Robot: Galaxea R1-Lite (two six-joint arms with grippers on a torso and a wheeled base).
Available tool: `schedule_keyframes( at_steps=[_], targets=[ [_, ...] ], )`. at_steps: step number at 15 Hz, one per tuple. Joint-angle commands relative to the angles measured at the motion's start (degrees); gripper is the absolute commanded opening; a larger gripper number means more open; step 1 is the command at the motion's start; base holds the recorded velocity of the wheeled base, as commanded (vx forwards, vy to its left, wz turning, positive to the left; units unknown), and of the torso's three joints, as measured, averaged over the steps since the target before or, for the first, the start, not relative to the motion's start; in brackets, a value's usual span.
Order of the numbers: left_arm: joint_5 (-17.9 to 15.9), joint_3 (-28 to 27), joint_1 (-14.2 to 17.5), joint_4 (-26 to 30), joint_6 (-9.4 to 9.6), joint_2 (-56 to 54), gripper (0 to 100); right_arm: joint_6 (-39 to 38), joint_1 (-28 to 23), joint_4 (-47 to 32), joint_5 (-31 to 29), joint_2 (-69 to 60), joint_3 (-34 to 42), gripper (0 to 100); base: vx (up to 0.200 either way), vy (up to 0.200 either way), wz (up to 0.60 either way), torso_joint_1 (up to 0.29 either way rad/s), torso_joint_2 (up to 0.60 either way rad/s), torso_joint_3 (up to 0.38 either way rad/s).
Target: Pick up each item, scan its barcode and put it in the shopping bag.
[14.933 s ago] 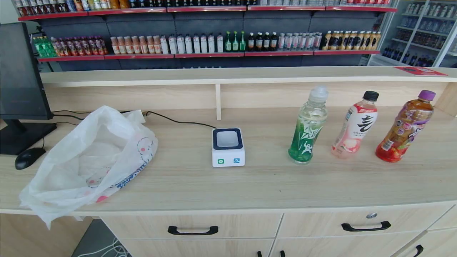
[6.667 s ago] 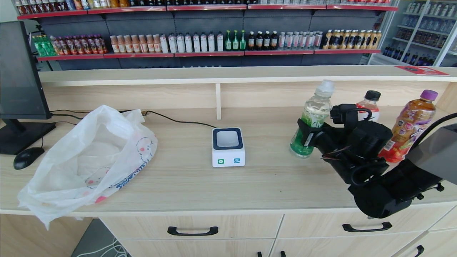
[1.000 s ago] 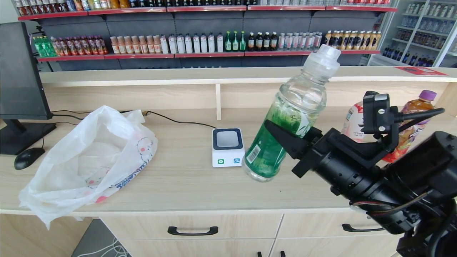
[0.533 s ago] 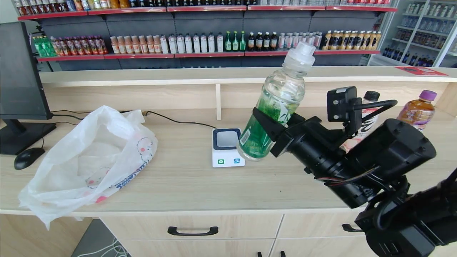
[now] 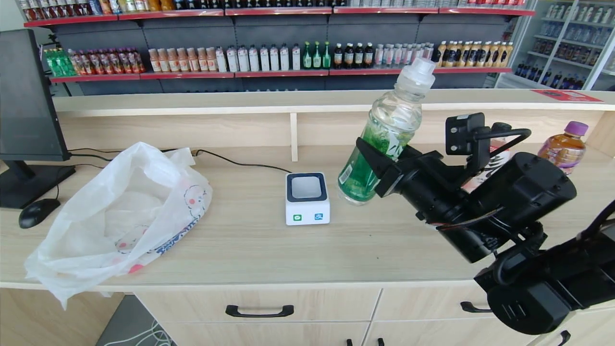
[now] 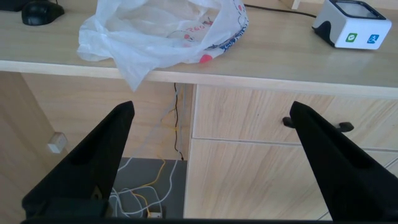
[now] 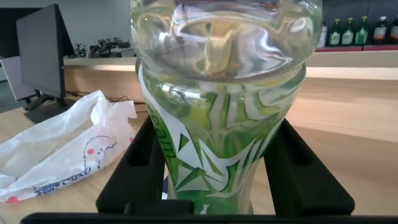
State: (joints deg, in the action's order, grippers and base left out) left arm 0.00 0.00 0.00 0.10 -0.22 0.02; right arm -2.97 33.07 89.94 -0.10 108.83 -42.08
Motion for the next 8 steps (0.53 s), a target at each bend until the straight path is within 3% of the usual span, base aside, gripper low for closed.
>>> schedule_keyframes(
  at_steps=[1, 3, 4, 8],
  targets=[
    [0.0, 0.0, 0.0, 0.0, -0.04, 0.0, 100, 0.0, -2.8, 0.1, 0.0, -0.2, 0.0, 0, 0.000, 0.000, 0.00, 0.000, 0.00, 0.000],
    [0.0, 0.0, 0.0, 0.0, 0.04, 0.0, 100, 0.0, -3.7, 0.1, 0.0, -0.3, -0.3, 0, 0.000, 0.000, 0.00, 0.000, 0.00, 0.000],
    [0.0, 0.0, 0.0, 0.0, -0.04, 0.0, 100, 0.0, -3.9, 0.1, 0.0, -0.3, -0.6, 0, -0.200, 0.000, 0.00, 0.007, 0.00, -0.002],
    [0.0, 0.0, 0.0, 0.0, 0.04, 0.0, 100, 0.0, -5.8, 0.1, 0.0, -0.3, -1.7, 0, 0.000, 0.000, 0.00, 0.000, 0.00, 0.000]
  ],
)
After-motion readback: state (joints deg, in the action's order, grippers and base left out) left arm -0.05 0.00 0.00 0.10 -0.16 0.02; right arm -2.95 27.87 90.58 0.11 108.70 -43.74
